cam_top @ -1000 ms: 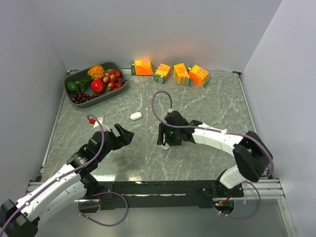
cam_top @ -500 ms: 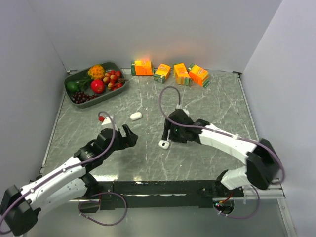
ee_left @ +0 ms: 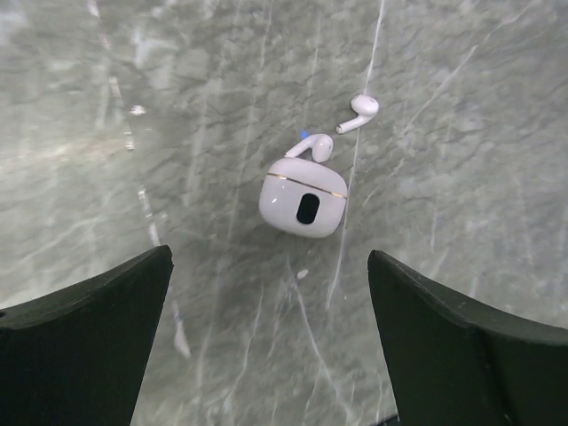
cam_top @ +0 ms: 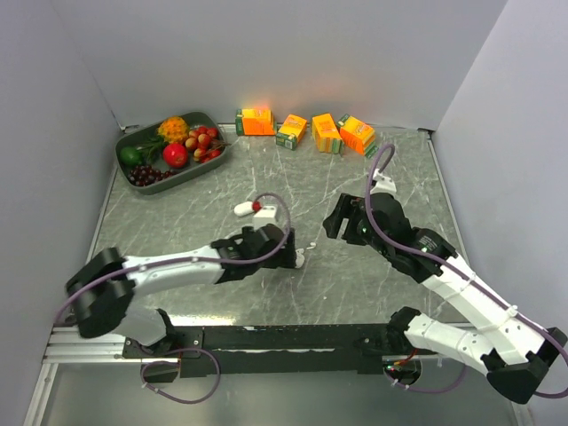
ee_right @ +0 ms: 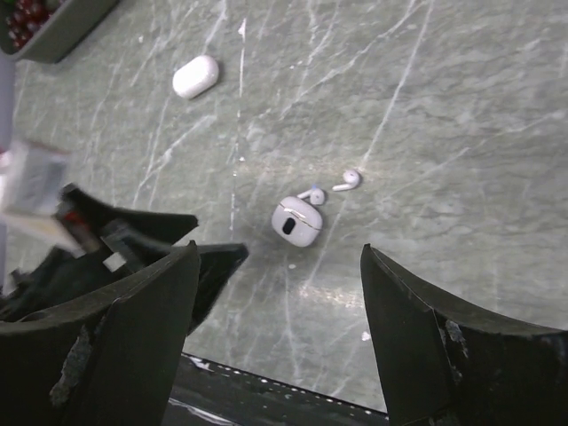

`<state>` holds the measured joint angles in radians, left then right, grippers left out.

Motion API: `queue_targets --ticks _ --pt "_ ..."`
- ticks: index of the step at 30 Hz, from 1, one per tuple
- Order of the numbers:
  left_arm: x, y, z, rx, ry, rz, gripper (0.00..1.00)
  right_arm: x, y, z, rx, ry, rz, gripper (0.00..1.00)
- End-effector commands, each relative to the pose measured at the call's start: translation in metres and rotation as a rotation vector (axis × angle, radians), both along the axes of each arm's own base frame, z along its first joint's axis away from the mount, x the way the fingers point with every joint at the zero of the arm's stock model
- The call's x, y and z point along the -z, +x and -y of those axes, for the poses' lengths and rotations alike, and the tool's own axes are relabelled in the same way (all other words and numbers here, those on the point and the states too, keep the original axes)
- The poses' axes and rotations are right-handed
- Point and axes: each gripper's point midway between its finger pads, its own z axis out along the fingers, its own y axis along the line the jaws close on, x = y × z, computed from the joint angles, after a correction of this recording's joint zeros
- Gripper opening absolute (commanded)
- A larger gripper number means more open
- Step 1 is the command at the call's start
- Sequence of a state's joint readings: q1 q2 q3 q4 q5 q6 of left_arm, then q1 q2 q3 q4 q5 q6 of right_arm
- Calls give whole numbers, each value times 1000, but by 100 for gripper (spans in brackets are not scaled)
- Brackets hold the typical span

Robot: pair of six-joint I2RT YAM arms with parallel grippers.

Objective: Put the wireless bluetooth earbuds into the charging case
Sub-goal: Pick up the charging case at the center of the board.

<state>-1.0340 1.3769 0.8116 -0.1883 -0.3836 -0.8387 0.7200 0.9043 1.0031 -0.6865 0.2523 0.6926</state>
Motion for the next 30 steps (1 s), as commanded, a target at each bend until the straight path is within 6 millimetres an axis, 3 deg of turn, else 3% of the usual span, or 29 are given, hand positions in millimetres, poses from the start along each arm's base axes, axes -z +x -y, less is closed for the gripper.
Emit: queue_targets --ticks 1,6,13,22,30 --pt "-3 1 40 61 12 32 96 -12 -3 13 7 -40 30 81" --pt "21 1 56 137 126 11 96 -18 -7 18 -16 -39 56 81" --pt "53 5 54 197 300 -19 98 -14 -10 17 -51 -41 63 81" --pt "73 8 49 224 353 -59 95 -18 -6 19 -60 -48 80 81" --pt "75 18 48 254 353 -59 85 -12 -6 16 -68 -44 65 81"
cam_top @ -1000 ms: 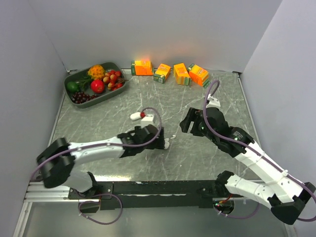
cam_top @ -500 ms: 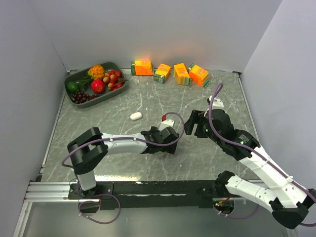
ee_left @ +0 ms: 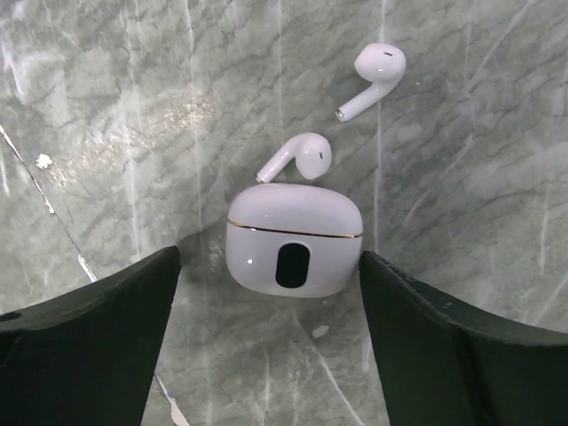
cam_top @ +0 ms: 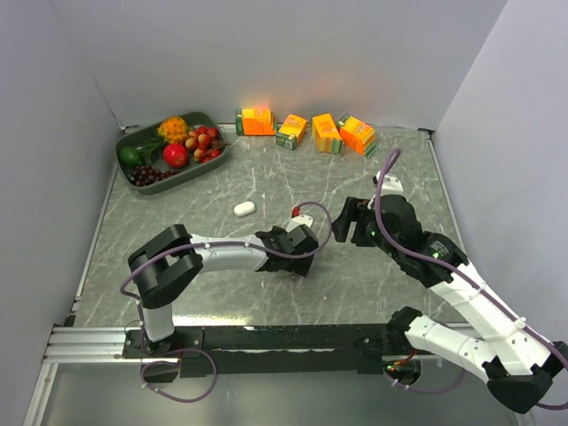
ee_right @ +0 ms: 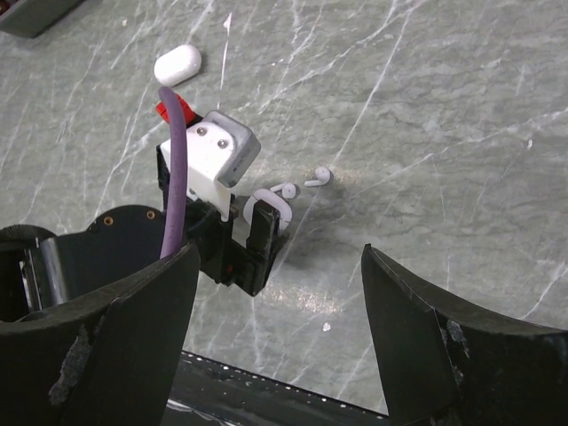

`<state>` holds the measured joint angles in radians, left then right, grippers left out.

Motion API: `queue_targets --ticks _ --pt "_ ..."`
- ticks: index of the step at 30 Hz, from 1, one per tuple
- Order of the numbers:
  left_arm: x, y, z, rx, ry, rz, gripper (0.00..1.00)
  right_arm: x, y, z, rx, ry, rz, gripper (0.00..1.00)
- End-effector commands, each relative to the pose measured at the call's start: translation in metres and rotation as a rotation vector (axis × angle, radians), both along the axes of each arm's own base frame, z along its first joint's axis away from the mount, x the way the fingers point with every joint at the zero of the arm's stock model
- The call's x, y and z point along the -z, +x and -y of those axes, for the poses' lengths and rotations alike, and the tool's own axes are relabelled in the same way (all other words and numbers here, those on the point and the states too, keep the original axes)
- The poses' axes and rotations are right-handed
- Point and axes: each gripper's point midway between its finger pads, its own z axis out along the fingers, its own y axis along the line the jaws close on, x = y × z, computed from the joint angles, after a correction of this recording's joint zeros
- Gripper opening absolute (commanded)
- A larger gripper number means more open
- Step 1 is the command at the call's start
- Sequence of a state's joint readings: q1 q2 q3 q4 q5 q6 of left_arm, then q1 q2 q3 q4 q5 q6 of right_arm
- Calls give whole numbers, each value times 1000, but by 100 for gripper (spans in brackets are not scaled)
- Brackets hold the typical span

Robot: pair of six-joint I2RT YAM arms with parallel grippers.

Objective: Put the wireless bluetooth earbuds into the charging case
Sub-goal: Pick up the charging case at the center of the board.

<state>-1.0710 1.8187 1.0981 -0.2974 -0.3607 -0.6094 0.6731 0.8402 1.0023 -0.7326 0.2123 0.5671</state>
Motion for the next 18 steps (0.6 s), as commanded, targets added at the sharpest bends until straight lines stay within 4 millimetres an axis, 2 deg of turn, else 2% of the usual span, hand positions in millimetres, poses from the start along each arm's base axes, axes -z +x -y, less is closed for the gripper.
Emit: queue_targets --ticks 1,11,14,15,17,18 --pt "-1 8 7 42 -7 0 84 -8 3 -3 -12 24 26 81" --pt "4 0 12 83 -38 -35 64 -6 5 -3 -11 22 22 81" --pt "5 -3 12 86 -46 -42 47 -8 5 -3 -10 24 24 81" --pt "2 -2 12 81 -57 -38 37 -8 5 -3 -11 24 24 81" --pt "1 -2 8 72 -60 -26 25 -14 5 -3 -13 30 34 81" --pt "-10 -1 10 64 -95 -5 15 -15 5 -3 -14 31 35 81"
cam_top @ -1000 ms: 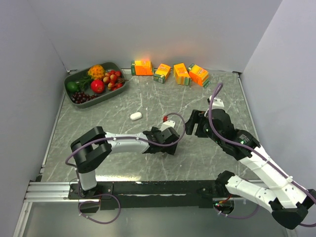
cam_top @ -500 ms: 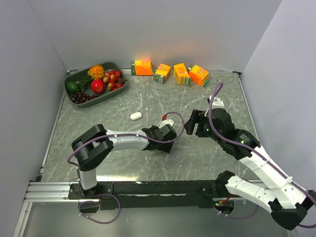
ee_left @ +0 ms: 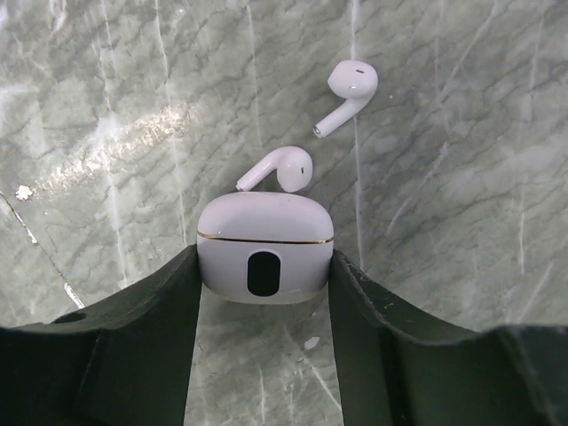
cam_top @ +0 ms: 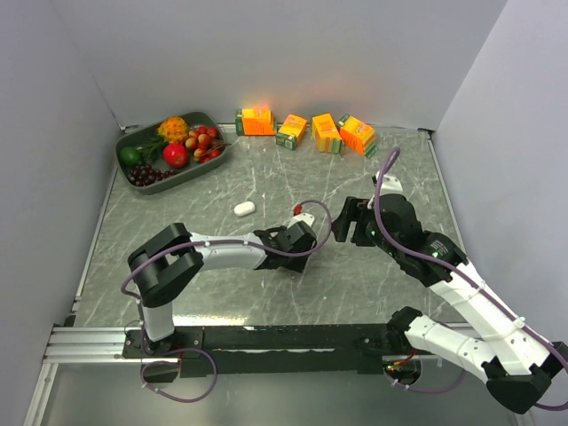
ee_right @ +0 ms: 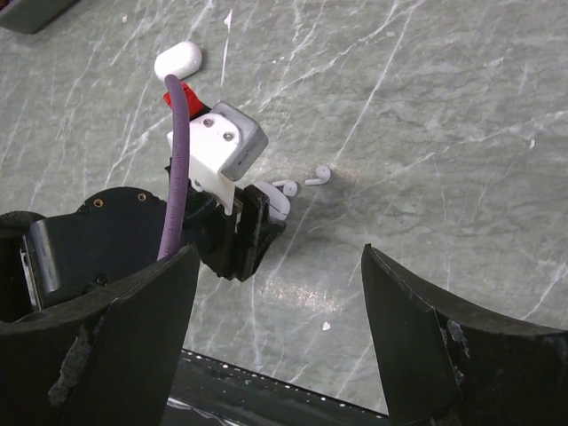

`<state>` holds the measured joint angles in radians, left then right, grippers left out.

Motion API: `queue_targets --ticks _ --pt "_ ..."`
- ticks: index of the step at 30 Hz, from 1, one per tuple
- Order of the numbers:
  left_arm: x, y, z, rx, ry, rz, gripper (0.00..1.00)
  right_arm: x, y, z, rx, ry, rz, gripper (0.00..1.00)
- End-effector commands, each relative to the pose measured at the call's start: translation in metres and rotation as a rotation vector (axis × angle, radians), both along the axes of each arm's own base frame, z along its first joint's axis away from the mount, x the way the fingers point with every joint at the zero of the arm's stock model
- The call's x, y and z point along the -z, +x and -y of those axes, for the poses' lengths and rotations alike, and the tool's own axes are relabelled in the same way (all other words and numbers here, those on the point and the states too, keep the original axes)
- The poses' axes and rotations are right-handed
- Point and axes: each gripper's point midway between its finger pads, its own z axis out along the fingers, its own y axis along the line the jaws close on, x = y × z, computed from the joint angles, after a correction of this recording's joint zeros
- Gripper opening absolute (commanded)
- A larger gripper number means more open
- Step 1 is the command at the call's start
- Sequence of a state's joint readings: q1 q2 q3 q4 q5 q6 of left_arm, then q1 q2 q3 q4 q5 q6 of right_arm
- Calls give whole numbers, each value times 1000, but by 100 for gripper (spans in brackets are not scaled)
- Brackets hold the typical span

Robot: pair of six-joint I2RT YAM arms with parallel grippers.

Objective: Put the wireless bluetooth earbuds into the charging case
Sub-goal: Pick up the charging case at the center of the board, then open the charging case.

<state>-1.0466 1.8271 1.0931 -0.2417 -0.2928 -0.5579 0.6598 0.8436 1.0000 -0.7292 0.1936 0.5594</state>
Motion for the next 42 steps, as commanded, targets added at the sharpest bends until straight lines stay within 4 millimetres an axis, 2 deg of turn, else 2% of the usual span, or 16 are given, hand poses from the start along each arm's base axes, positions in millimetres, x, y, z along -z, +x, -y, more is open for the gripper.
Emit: queue_targets --ticks 1,3,5,6,8,9,11,12,13,15,16,17,21,26,29,42 --pt "-11 -6 -4 1 -57 17 10 -19 4 -3 -8 32 45 81" --pt "-41 0 -6 -33 -127 99 1 -32 4 -3 -13 38 65 81" --pt "-51 -2 -23 -63 -144 161 1 -50 5 -4 -17 56 95 82" --pt "-79 -2 -24 -64 -214 211 1 -54 7 -5 -24 51 101 82" --pt "-94 -4 -34 -73 -279 265 1 -70 7 -8 -43 70 123 82" --pt "-124 -7 -36 -54 -365 322 1 -72 8 -12 -71 60 132 82" --pt "-138 -13 -43 -26 -475 399 1 -83 5 -27 -156 97 157 82" --pt "-164 -19 -50 4 -550 476 1 -82 5 -35 -202 91 157 82" --pt "-143 -28 -63 26 -552 495 1 -83 3 -43 -251 99 154 82" --pt "-194 -39 -72 93 -751 699 1 -80 -4 -61 -366 108 111 82" --pt "-172 -49 -82 136 -742 716 1 -79 -7 -68 -403 114 96 82" --pt "-189 -54 -86 183 -773 816 1 -78 -13 -76 -455 127 73 86" --pt "-190 -67 -88 323 -707 889 1 -73 -20 -101 -546 143 68 98" --pt "-202 -69 -90 356 -679 957 1 -66 -28 -130 -635 102 45 99" --pt "-209 -74 -87 401 -681 978 1 -46 -33 -150 -683 55 1 99" --pt "-225 -84 -80 469 -658 1000 1 -19 -31 -183 -744 31 -84 99"
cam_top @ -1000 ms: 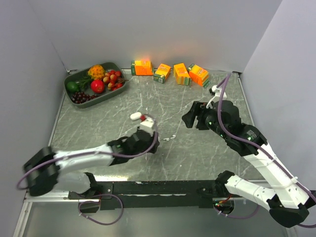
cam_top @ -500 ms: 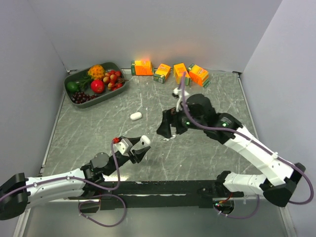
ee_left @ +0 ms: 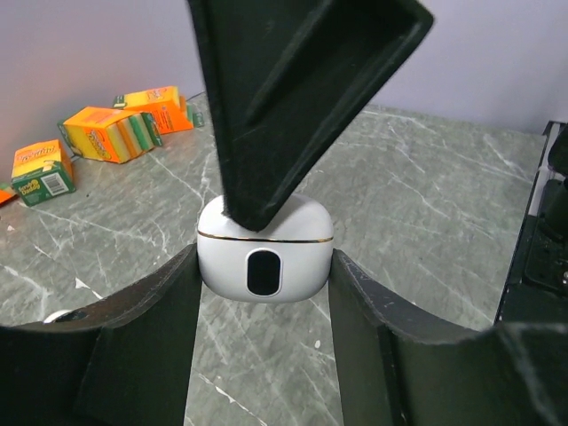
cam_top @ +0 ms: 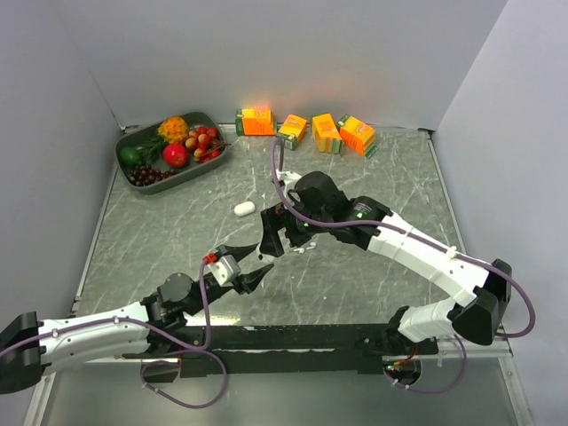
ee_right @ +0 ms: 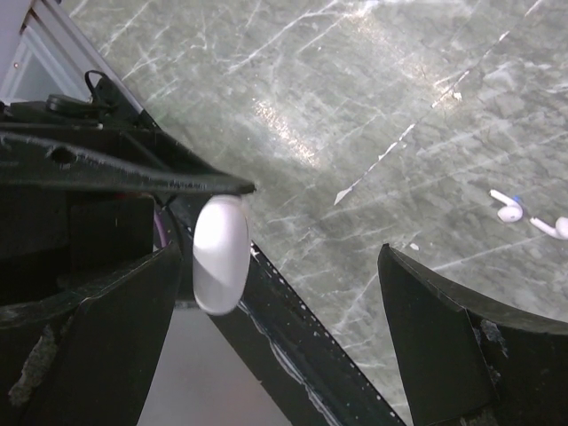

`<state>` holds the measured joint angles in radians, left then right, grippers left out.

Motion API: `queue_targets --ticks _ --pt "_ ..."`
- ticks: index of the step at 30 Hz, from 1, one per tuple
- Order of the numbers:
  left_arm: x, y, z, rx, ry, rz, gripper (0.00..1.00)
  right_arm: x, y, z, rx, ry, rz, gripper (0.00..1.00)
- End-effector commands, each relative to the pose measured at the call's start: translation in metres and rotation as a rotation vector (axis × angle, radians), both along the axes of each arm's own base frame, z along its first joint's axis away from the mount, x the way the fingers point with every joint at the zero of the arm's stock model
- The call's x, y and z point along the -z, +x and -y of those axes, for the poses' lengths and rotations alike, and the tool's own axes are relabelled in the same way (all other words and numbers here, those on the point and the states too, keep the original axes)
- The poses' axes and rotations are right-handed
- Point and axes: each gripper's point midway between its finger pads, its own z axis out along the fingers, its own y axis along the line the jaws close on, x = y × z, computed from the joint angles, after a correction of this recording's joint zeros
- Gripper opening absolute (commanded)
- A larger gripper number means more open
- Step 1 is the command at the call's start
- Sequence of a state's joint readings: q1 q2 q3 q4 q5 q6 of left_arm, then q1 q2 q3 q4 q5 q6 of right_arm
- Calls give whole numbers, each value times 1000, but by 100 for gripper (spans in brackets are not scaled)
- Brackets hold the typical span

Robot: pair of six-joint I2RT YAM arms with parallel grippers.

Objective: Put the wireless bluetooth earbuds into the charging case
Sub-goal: Open the charging case.

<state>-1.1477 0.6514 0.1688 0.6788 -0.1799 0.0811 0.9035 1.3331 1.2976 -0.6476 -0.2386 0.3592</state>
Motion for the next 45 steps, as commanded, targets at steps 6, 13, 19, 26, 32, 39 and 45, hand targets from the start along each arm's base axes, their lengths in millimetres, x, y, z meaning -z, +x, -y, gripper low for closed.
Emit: queue_targets --ticks 6,13,19,26,32,39,45 --pt "-27 -7 5 17 -17 63 1 -20 6 -17 -36 47 37 99" --pt "-33 -6 -1 -7 -40 65 1 -9 3 -15 -42 21 17 99" --pt "-37 -5 -5 -22 -52 72 1 -6 1 -12 -40 8 9 99" --pt "-40 -4 -9 -31 -61 73 1 -3 2 -6 -24 -7 13 99" --pt "-37 -4 -11 -37 -62 65 1 -10 7 3 3 4 26 99" --pt "-39 -3 -12 -43 -65 71 1 -9 11 13 25 -4 30 99" --pt "-40 -3 -12 -42 -73 70 1 -7 13 18 39 -12 30 99"
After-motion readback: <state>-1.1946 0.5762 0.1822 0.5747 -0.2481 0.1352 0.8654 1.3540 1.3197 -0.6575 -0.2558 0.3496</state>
